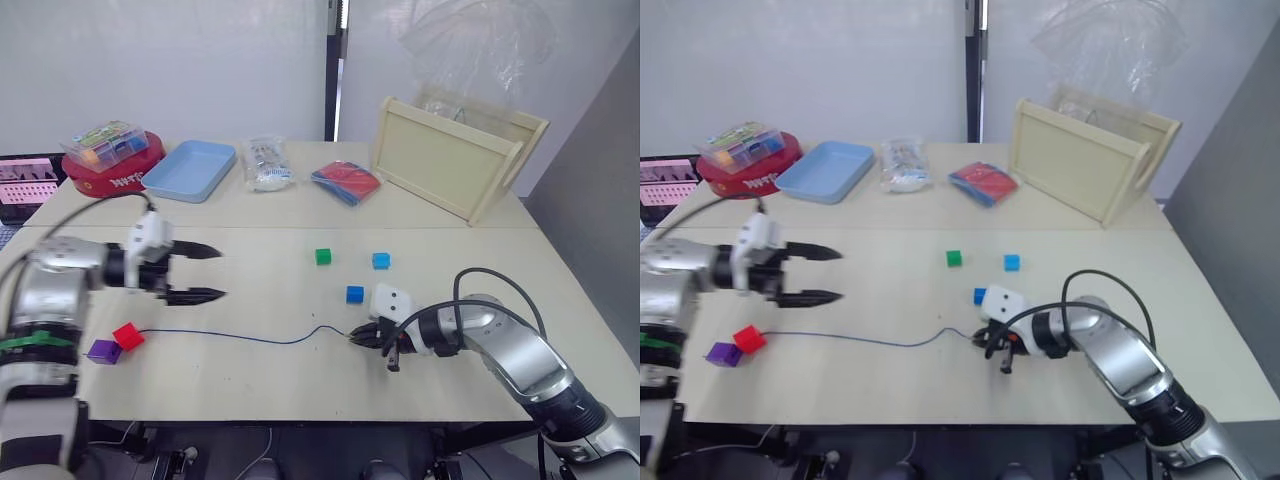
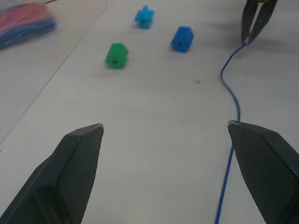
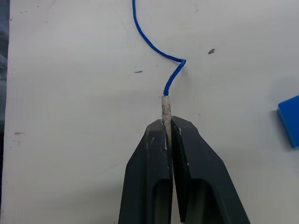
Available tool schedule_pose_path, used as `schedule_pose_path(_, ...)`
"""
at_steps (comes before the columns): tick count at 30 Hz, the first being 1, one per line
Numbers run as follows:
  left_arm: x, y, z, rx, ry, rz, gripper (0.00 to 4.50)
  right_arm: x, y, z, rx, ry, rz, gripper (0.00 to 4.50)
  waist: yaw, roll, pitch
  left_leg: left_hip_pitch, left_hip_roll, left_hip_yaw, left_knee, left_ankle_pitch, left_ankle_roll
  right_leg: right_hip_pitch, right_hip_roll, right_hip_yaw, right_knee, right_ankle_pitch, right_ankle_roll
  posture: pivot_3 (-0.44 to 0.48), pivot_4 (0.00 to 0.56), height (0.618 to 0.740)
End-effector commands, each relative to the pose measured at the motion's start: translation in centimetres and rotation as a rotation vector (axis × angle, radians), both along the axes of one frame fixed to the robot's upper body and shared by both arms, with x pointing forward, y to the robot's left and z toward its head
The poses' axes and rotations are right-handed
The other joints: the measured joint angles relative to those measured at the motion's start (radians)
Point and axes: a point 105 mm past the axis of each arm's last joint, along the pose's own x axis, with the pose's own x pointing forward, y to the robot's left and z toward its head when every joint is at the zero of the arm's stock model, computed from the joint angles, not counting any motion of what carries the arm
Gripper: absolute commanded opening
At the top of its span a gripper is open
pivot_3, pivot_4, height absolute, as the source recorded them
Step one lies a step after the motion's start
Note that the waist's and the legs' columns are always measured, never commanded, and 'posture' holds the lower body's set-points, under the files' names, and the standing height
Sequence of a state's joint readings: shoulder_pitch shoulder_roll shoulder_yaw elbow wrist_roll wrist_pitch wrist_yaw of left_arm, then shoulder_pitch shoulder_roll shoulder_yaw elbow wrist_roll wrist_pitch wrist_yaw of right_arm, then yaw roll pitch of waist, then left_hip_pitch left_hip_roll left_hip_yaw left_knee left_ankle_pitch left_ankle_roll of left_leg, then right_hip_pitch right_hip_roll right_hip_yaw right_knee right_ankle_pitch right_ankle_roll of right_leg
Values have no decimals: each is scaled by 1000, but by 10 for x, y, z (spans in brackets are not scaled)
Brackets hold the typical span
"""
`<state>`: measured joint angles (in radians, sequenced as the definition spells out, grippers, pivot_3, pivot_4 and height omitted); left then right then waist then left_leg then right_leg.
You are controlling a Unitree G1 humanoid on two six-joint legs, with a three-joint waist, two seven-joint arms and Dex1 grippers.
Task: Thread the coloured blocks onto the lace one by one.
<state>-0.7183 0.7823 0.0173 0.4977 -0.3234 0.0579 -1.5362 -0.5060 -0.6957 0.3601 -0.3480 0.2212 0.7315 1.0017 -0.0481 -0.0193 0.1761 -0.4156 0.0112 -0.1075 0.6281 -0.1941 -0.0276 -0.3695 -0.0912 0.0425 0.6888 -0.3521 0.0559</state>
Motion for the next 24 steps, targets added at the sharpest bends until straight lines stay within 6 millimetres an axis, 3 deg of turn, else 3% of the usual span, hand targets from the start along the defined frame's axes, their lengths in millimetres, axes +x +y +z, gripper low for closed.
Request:
schedule_pose_path(1, -3, -42, 6, -47, -46, -119, 4467, -4, 3, 12, 9, -24, 34, 0, -4, 0, 0, 0, 0, 0, 0, 0, 0, 0, 0, 0, 0, 0, 0, 0, 150, 740)
schedule_pose_path(3, -9, -82, -13, -65, -22, -238, 4467, -6, -1, 14, -8, -14, 33, 0, -3, 0, 0, 0, 0, 0, 0, 0, 0, 0, 0, 0, 1, 0, 0, 0, 150, 740)
schedule_pose_path(5, -13, -103, -25, -71, -16, -295, 4467, -6, -4, 14, -24, -8, 33, 0, 1, 0, 0, 0, -1, 0, 1, 0, 0, 0, -1, 0, 1, 0, 0, 0, 150, 740)
schedule_pose_path(10, -10, -124, -65, -23, 9, -300, 4467, -4, -9, 11, -46, -9, 9, 0, -13, 0, 0, 0, -1, 0, 2, 0, 0, 0, 0, 1, 1, 0, 0, 0, 150, 740)
schedule_pose_path(17, -26, -156, -78, -76, 48, -375, 4467, -5, -16, 1, -89, 5, -6, 0, -7, 0, 0, -2, -3, 0, 4, 0, 0, 0, -2, 1, 1, 0, 0, 0, 150, 740)
schedule_pose_path(24, -31, -162, -87, -54, 90, -382, 2328, -4, -12, -2, -92, 9, 4, 0, -6, 0, 0, -2, -3, 0, 5, 0, 0, 0, -2, 1, 1, 0, 0, 0, 150, 740)
